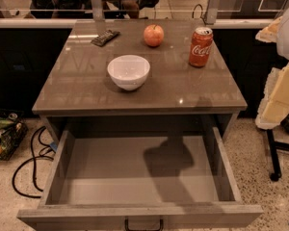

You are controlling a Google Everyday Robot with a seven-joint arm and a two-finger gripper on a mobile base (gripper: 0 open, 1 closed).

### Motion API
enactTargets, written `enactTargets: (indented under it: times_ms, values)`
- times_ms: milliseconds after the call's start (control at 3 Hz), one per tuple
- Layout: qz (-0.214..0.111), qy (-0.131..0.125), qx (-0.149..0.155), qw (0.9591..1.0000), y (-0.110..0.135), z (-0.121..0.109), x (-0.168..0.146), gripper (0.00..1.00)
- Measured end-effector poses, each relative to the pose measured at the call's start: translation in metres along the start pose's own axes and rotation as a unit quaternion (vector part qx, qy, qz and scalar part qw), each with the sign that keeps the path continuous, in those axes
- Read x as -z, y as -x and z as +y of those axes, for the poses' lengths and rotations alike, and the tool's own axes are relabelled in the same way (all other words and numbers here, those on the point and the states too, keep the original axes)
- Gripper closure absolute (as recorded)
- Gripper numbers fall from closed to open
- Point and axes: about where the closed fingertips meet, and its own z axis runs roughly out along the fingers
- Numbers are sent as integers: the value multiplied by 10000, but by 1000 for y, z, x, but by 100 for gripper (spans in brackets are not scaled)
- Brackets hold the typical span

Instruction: Place coke can into top drawer

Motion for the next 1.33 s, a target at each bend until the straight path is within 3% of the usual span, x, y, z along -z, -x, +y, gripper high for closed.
enactTargets:
  times_ms: [333, 667, 1000, 1333]
  values:
    - [0, -1, 0, 10000, 0, 0, 0, 0]
    - [-242, -193, -112, 9995, 1, -21, 1, 0]
    - [-1056, -575, -547, 9912, -2, -67, -7, 0]
    - [-2163, -895, -917, 9679, 2, -107, -21, 0]
